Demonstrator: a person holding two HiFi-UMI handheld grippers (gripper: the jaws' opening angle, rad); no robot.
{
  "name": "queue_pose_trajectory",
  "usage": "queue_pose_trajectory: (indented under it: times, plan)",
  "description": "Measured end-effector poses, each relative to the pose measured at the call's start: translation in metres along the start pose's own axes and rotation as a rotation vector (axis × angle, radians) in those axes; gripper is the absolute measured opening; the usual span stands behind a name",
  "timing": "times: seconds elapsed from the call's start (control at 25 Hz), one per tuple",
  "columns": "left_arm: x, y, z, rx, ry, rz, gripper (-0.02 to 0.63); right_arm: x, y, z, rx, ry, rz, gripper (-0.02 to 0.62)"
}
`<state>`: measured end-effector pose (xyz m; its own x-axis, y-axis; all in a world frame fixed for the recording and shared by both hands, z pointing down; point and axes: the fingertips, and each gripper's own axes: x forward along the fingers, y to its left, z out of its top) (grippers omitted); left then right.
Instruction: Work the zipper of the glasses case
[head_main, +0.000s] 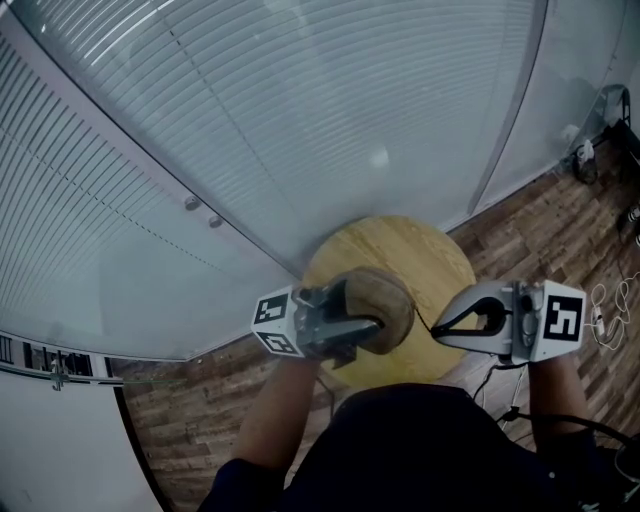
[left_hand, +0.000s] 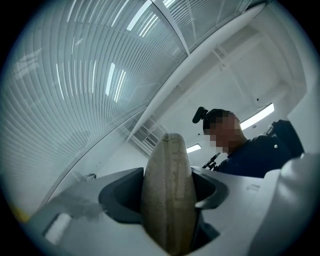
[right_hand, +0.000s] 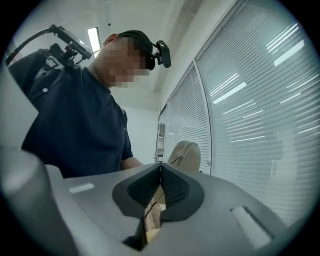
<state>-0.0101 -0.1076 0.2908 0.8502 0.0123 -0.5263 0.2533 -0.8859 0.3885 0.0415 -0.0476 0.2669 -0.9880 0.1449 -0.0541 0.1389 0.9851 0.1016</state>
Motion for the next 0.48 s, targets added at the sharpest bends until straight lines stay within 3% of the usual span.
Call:
queue_pose_trajectory:
  times: [0.48]
  plan:
    - [0.002, 0.001, 0.011, -0.018, -0.060, 0.013, 0.285, 0.003, -0.001, -0.004, -0.056, 0.022, -0.060, 0.010]
